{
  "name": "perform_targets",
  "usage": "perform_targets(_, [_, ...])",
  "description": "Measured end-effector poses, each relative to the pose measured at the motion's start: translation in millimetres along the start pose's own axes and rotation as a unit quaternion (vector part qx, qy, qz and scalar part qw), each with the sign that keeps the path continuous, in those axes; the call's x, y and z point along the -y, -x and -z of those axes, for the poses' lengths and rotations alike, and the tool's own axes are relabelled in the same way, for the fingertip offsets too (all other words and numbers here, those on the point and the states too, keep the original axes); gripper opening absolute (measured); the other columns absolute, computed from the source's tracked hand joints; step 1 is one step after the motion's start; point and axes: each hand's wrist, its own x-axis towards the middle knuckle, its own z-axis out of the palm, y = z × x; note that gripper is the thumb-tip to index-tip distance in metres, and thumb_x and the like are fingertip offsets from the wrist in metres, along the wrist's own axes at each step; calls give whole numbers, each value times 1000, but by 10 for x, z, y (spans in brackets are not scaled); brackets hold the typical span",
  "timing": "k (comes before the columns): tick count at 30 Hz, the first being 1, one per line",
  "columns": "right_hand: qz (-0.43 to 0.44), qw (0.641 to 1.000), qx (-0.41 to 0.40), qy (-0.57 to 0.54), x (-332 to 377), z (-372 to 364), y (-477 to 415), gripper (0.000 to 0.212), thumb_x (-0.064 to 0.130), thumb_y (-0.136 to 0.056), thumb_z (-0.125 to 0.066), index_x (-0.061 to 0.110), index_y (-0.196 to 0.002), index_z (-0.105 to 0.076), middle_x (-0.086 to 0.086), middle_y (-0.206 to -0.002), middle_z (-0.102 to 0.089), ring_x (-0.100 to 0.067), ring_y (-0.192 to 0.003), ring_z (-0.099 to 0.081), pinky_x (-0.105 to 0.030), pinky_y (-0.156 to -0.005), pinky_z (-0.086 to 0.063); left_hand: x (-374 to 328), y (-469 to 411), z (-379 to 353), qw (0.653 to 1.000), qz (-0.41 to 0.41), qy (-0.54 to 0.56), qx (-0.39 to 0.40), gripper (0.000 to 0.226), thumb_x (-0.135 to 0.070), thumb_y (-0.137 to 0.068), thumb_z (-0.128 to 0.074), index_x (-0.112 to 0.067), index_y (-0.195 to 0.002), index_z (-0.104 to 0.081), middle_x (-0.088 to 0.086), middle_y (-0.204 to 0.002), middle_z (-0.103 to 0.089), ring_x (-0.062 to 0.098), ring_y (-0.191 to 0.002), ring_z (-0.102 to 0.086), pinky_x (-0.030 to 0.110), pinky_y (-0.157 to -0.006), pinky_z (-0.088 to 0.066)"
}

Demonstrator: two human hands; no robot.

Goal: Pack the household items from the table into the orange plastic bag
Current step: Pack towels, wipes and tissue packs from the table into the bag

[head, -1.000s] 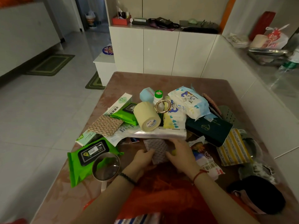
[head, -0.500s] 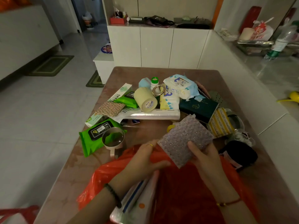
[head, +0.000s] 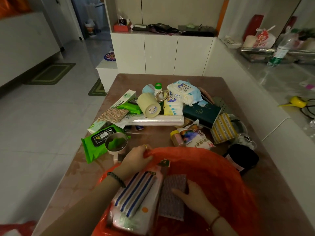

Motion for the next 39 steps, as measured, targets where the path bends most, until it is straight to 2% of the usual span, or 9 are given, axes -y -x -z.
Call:
perform_targets(2, [2,995,7,99,139,212,26,26,52,-77,-63,26,-83,-62,10,-83,-64,-2,-74,-60,-15,-65,-42,18,12,41,998,-4,-17,60,31,-31,-79,-67,-20,-107,-60,1,-101,-68,17,-95,-65,31,-86,-51])
perform_targets(5, [44,992,-59,104,392,646,4,25,31,-86,-60,28,-62,-59,11,-59,-58,5,-49,-54,-9,-52,-38,-34,-30,82,994,-22,-60,89,51,-45,-72,-71,-26,-116,-56,-5,-111,-65,13,-99,-63,34,-90,-51])
perform_targets(11, [58,953,-297,-30,593,1196,-583,24,10,-85,-62,9,-109,-63,-8,-99,-63,-25,-93,-62,-34,-76,-55,-409,-335,-3,996,-64,21,64,49,-44,-78,-66,-26,-122,-53,-3,-115,-60,13,-105,-58,30,-93,-49])
perform_targets(17, [-51,975,-169,135,409,1166,-1355,65,27,-84,-59,13,-140,-31,-16,-133,-48,-30,-115,-53,-40,-96,-46,-704,-720,-217,992,-44,66,99,48,-35,-88,-55,-20,-132,-44,-1,-122,-58,11,-109,-55,20,-89,-40])
perform_targets(22, [-94,967,-151,183,238,1127,-1589,34,31,-88,-54,11,-116,-53,-11,-115,-62,-26,-100,-59,-33,-80,-47,-704,-900,-414,985,-16,70,158,44,-37,-91,-50,-22,-131,-44,-2,-102,-59,8,-83,-55,20,-71,-45])
perform_targets(30, [105,909,-379,140,374,1077,-1201,15,13,-90,-53,10,-94,-68,-9,-76,-68,-18,-66,-55,-20,-50,-34,-803,-790,-351,961,-1,264,81,54,-34,-87,-57,-22,-136,-36,-4,-127,-53,10,-112,-53,28,-100,-43])
perform_targets(33, [194,874,-446,-14,703,1144,-786,14,11,-88,-58,9,-96,-69,0,-69,-64,-14,-63,-61,-21,-46,-42,-1021,-653,-227,904,7,426,19,68,-21,-86,-60,-18,-142,-22,-2,-132,-48,4,-107,-53,10,-80,-49])
perform_targets(36, [283,854,-424,-105,1001,1129,-284,6,23,-84,-61,22,-89,-65,20,-64,-62,8,-64,-63,-7,-48,-45,-1262,-440,-102,854,-40,519,1,54,-9,-85,-59,-15,-133,-37,-1,-114,-61,2,-91,-63,14,-70,-55])
perform_targets(39, [306,889,-321,-113,1059,1037,137,11,32,-77,-62,36,-86,-68,30,-72,-67,8,-67,-64,-6,-54,-46,-1360,-147,-99,845,-91,526,-26,21,-13,-77,-68,-19,-95,-59,-5,-82,-73,4,-77,-70,18,-66,-56])
